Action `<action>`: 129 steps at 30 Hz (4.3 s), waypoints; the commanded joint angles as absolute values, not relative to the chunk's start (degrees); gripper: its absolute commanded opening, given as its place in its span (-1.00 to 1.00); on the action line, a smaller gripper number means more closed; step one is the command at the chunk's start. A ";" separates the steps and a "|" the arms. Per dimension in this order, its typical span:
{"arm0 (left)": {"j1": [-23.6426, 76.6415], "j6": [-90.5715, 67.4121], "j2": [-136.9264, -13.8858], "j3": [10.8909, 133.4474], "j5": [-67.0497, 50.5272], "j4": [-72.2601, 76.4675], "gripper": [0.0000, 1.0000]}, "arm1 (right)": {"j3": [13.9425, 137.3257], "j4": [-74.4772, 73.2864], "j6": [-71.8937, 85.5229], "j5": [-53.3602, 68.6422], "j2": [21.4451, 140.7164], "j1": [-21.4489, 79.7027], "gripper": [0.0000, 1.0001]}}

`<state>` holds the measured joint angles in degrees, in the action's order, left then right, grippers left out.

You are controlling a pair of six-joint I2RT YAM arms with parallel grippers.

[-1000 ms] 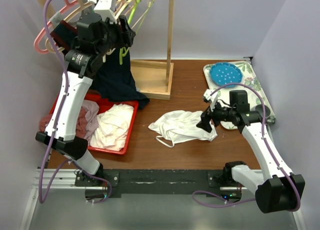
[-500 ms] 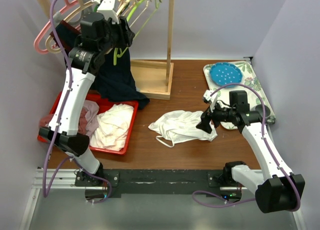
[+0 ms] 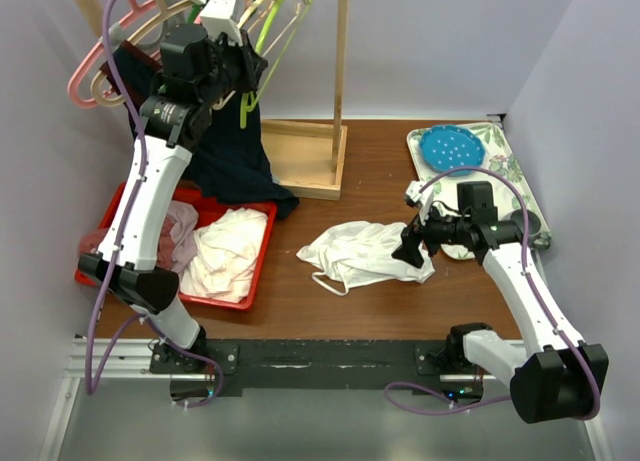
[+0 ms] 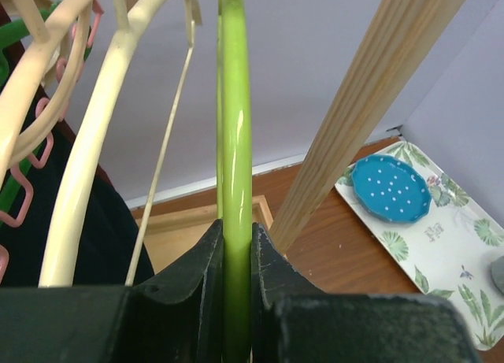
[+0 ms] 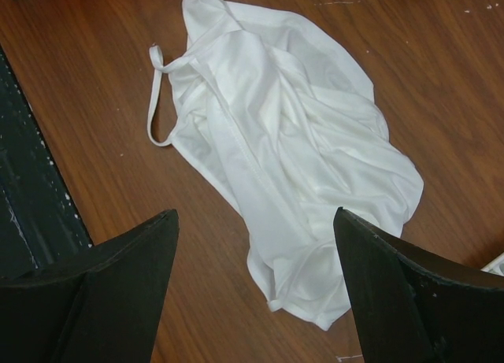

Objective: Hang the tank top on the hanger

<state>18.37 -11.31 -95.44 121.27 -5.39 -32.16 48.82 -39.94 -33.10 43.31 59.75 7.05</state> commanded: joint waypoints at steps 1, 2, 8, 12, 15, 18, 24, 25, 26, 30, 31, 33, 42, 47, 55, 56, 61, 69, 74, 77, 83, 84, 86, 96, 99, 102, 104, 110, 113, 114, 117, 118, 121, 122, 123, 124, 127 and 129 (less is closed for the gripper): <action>17.84 -12.13 -91.15 122.96 -7.73 -20.84 -1.00 | 48.96 -40.43 -34.01 45.53 59.85 6.59 0.68; 17.84 -12.39 -90.88 122.87 -7.73 -20.40 -1.00 | 48.96 -40.43 -33.93 45.53 59.85 6.50 0.68; 17.84 -12.04 -86.32 117.70 -9.49 -19.78 -1.00 | 48.96 -40.61 -34.28 45.62 59.94 6.42 0.68; 17.84 -10.64 -80.53 111.99 -10.90 -19.69 -1.00 | 48.96 -40.78 -34.45 45.79 60.03 6.33 0.68; 17.84 -9.24 -74.83 105.66 -13.26 -20.65 -1.00 | 49.22 -41.39 -35.15 46.14 59.94 6.24 0.69; 17.84 -7.74 -67.28 96.35 -15.47 -22.06 -1.00 | 49.31 -42.45 -36.65 47.37 59.50 6.06 0.69; 17.84 -5.28 -50.23 78.59 -21.09 -29.87 -1.00 | 50.01 -47.89 -44.98 52.72 58.62 6.06 0.71; 17.84 -5.36 -48.10 74.66 -23.27 -31.80 -1.00 | 50.62 -50.51 -46.74 54.91 58.62 5.98 0.71; 17.84 -5.54 -46.16 72.71 -24.51 -32.60 -1.00 | 51.15 -52.54 -50.67 56.15 59.15 5.98 0.71; 17.84 -5.98 -38.16 64.10 -30.83 -37.08 -1.00 | 58.78 -69.83 -66.85 60.99 61.60 5.98 0.72; 17.84 -5.98 -37.45 62.59 -34.42 -37.52 -1.00 | 64.02 -78.14 -70.02 61.00 62.39 5.98 0.72; 17.84 -7.29 -36.31 57.25 -39.61 -36.04 -1.00 | 69.67 -84.61 -75.84 60.21 64.41 5.98 0.73; 25.73 -17.05 -39.89 43.16 -52.15 -14.34 -1.00 | 81.40 -86.68 -68.39 61.08 67.49 13.61 0.84; 39.89 -16.44 -47.53 42.45 -45.01 -10.90 -1.00 | 76.21 -79.56 -61.88 60.73 68.03 15.12 0.84; 43.86 -17.14 -52.73 42.01 -42.02 -3.52 -1.00 | 71.99 -82.44 -62.31 61.78 70.75 18.01 0.69; 43.77 -17.14 -52.91 42.10 -41.84 -3.08 -1.00 | 71.29 -82.88 -62.40 61.79 71.10 18.28 0.64; 43.95 -17.84 -52.65 41.92 -41.22 -0.88 -1.00 | 69.26 -82.36 -61.61 60.74 71.45 18.54 0.45; 44.03 -18.72 -51.24 40.70 -35.80 2.10 -1.00 | 73.39 -77.89 -51.90 50.65 68.76 18.11 -1.00; 43.95 -20.13 -51.06 37.36 -23.05 0.88 0.14 | 74.96 -69.71 -46.58 33.43 59.17 11.81 -1.00; 43.95 -23.46 -51.15 32.27 -15.39 3.58 0.49 | 74.97 -69.87 -47.90 25.60 55.29 8.27 -1.00; 49.11 -26.89 -60.89 29.18 -4.52 4.22 0.61 | 71.81 -70.40 -45.71 21.44 52.82 8.09 -1.00; 51.83 -27.68 -64.13 29.70 -2.13 3.96 0.56 | 71.55 -70.49 -45.27 21.79 52.91 8.09 -1.00; 54.48 -28.30 -67.75 31.90 2.43 2.38 0.34 | 71.02 -70.66 -45.00 23.11 53.17 8.00 -1.00; 58.18 -32.17 -82.87 41.13 16.43 -4.31 -0.26 | 68.73 -72.25 -45.97 27.86 54.14 8.09 -1.00; 58.27 -32.17 -84.02 41.75 17.49 -3.43 -0.21 | 67.68 -72.33 -46.32 28.91 54.14 8.00 -1.00; 58.27 -31.82 -85.33 42.80 18.89 -3.51 -0.19 | 66.53 -72.07 -46.32 29.44 54.14 8.09 -1.00; 58.27 -31.64 -86.04 43.24 19.60 -4.04 -0.19 | 66.01 -71.98 -46.41 30.06 54.23 8.09 -1.00; 58.27 -31.20 -86.40 43.77 20.30 -4.22 -0.18 | 65.13 -71.81 -46.67 30.50 54.14 8.00 -1.00; 58.27 -30.59 -87.62 43.77 20.30 -4.13 -0.17 | 64.69 -71.72 -46.93 31.11 54.32 8.09 -1.00; 58.27 -30.50 -88.06 43.94 20.30 -4.13 -0.17 | 64.60 -71.72 -46.93 31.37 54.40 8.09 -1.00; 58.27 -30.41 -90.00 44.30 20.83 -3.78 -0.19 | 64.42 -72.16 -47.63 32.25 54.32 8.09 -1.00; 58.27 -30.41 -90.52 44.47 20.92 -3.69 -0.20 | 64.16 -72.59 -47.90 32.60 54.23 8.17 -1.00; 58.27 -30.67 -91.93 44.82 21.36 -3.25 -0.62 | 63.28 -73.12 -48.86 32.78 53.88 8.09 -1.00; 58.27 -30.93 -91.85 45.00 21.44 -3.34 -0.75 | 63.19 -73.04 -49.39 32.61 53.70 8.09 -1.00; 58.27 -31.11 -91.67 45.17 21.36 -3.43 -0.95 | 63.02 -73.30 -49.74 32.17 53.70 8.09 -1.00; 58.27 -31.29 -91.15 45.09 21.18 -3.69 -1.00 | 62.93 -73.74 -50.01 32.17 53.61 8.00 -1.00; 58.27 -32.52 -87.37 43.86 19.25 -3.87 -1.00 | 62.58 -74.70 -51.85 31.47 53.53 8.09 -1.00; 58.27 -33.83 -83.33 41.76 17.15 -3.26 -1.00 | 62.32 -75.06 -52.99 31.46 53.44 8.09 -1.00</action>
